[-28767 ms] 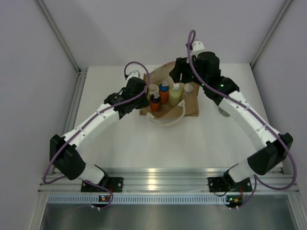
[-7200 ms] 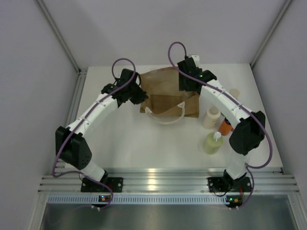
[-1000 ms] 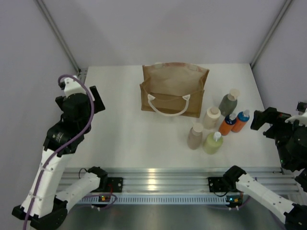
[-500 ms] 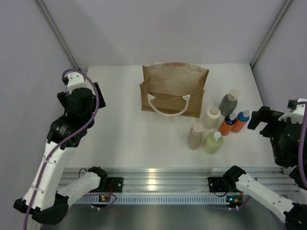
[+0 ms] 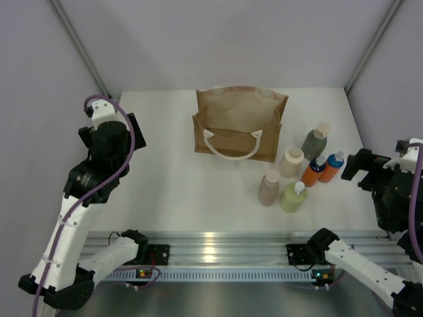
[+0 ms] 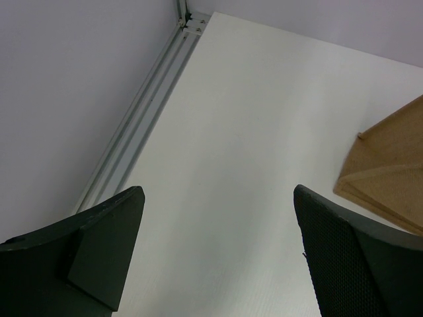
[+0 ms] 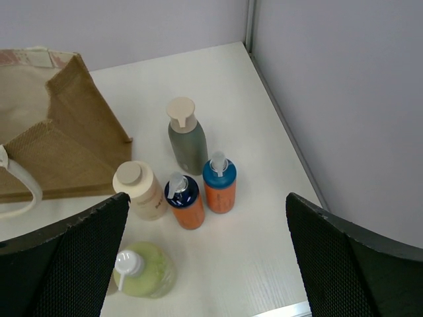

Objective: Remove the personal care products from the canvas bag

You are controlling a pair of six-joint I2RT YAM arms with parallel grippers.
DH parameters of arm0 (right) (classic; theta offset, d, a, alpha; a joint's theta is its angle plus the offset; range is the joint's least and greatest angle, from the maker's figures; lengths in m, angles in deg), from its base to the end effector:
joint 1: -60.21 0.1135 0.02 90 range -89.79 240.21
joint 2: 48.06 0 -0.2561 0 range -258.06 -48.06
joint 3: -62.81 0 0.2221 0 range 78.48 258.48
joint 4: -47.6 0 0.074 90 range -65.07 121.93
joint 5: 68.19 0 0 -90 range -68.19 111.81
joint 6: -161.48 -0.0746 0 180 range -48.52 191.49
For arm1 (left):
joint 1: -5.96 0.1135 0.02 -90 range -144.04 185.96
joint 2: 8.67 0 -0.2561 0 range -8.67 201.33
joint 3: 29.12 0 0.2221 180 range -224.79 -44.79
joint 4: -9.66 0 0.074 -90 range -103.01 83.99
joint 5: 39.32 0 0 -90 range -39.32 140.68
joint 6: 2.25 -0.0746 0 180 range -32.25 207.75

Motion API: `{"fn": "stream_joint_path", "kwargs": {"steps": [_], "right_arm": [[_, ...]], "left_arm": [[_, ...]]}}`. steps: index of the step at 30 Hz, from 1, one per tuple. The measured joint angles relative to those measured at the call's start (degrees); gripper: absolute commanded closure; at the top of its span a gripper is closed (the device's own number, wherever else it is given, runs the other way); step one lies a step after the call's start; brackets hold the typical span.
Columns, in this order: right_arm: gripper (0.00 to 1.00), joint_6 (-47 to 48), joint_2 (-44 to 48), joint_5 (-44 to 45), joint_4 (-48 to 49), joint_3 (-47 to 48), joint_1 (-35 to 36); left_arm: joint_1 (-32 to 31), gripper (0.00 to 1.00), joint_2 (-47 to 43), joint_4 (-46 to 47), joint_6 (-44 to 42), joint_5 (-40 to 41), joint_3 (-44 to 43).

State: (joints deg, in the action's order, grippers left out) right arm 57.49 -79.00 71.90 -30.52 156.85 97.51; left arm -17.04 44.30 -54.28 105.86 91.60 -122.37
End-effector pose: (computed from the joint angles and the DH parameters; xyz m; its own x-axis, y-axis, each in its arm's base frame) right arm 0.0494 -0.0343 0.4117 -0.1516 0.0795 -0.9852 0.2444 0.9688 0.0406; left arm 0.1614 -0.0154 0.4092 -0.2712 -0.1400 -0.9523 -0.3591 0.9326 -0.0349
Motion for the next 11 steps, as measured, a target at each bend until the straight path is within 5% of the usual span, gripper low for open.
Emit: {"fn": "stream_joint_path", "kwargs": {"steps": [11], "right_arm": [[0.01, 0.5, 0.6, 0.0, 0.0, 0.0, 0.0]], "left_arm": [[0.0, 0.01, 0.0, 0.0, 0.9, -0.2, 0.0]]}}
